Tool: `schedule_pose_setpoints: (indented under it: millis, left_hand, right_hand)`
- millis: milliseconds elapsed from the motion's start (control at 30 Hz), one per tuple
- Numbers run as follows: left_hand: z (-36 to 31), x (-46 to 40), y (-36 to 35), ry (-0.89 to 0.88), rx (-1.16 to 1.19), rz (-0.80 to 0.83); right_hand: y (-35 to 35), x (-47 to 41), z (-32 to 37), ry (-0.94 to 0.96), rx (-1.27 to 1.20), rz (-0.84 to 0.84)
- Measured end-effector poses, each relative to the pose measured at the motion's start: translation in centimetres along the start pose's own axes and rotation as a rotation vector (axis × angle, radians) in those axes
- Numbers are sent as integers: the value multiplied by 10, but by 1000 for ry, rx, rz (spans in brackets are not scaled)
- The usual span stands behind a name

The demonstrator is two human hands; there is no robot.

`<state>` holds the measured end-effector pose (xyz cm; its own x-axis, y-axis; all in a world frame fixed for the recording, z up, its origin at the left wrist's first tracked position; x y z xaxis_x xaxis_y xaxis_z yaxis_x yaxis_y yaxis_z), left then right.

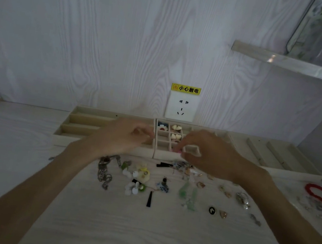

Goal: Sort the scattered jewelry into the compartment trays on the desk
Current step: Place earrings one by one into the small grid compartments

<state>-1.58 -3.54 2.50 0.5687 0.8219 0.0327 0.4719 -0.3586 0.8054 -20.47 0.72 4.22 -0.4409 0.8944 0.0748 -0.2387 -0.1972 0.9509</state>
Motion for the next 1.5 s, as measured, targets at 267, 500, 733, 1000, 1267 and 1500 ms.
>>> schedule_pose_setpoints:
  millis: [267,500,733,1000,1267,1500]
  left_hand:
    - [35,42,-23,66,13,37]
    - [42,42,-33,72,-16,27]
    - [38,36,-37,55,9,18]
    - [18,27,-20,-69,151,-119]
    - [6,-4,-18,-152,426,-278]
    - [12,-21,-23,-144,468,-335]
  right_hand:
    - [-53,-21,33,-15,35,-2]
    - [-70,-35,36,11,36,-17]
    - [-74,-40,35,-2,-43,-111]
    - [-51,-26,22,-146,-724,-83]
    - [-34,-28,-6,-265,-935,-122]
    - [-16,-41,-12,-101,-878,-271]
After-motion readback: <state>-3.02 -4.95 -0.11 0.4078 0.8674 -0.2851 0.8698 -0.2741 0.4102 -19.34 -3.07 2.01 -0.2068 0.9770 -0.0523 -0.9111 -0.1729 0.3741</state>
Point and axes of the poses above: each hand's wrist, its own x-axis away from the middle knuckle, its own y-axis out of the back of the hand, z = x × y, the point moved 4 cm from there along -x, towards the middle knuckle, and after that the axes turned 10 degrees about z, right-handed, at the moved point
